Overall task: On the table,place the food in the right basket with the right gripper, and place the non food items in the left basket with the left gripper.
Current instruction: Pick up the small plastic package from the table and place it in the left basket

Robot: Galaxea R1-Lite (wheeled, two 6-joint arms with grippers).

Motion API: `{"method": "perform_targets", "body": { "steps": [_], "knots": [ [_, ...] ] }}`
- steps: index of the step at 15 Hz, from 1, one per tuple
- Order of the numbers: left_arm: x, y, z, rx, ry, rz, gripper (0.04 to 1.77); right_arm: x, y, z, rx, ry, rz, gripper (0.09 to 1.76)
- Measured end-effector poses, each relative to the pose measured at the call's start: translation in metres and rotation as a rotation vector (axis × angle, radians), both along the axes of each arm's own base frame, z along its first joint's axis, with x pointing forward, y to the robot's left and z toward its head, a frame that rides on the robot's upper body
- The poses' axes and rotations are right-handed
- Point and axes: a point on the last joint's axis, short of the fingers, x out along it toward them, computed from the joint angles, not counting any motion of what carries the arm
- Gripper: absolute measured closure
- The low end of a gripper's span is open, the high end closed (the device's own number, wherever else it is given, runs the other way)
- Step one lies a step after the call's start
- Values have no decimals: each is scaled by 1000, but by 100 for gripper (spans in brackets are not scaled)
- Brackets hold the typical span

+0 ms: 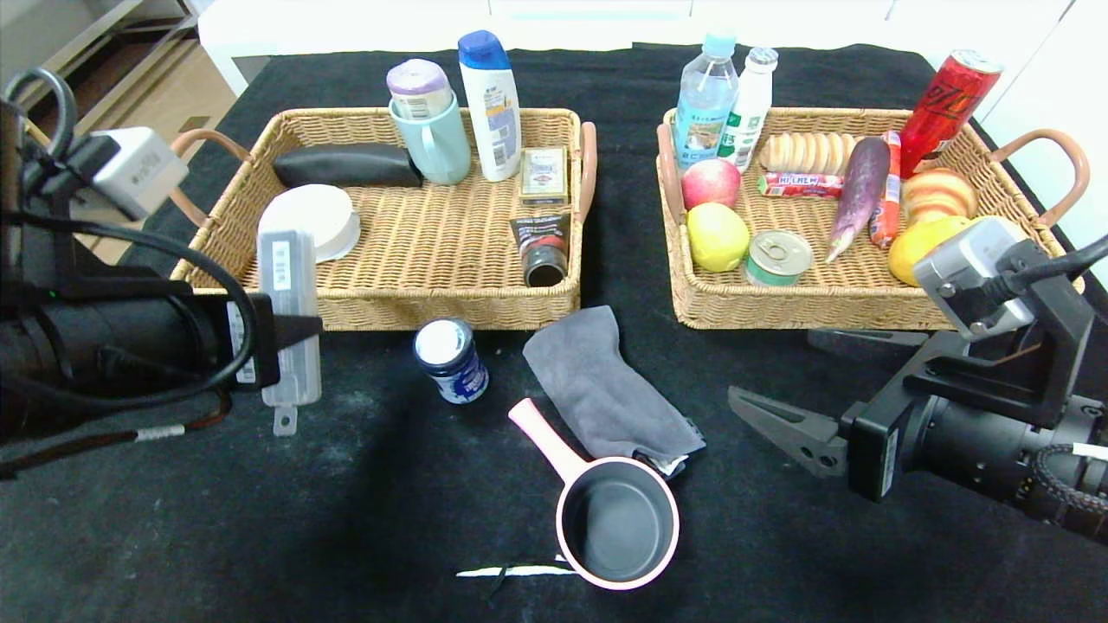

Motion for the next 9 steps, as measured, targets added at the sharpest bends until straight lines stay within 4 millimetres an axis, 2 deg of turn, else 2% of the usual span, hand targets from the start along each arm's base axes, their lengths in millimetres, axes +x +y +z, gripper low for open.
{"method": "perform_targets", "body": {
  "steps": [3, 5, 9],
  "knots": [
    [23, 4, 25, 11, -92, 42, 115, 0, 0, 0, 0, 0, -2, 15],
    [40, 4, 34, 7, -118, 58, 115, 0, -1, 0, 0, 0, -4, 15],
    [90, -1, 40, -9, -213, 86, 115, 0, -3, 1, 2, -5, -9, 15]
  ]
}}
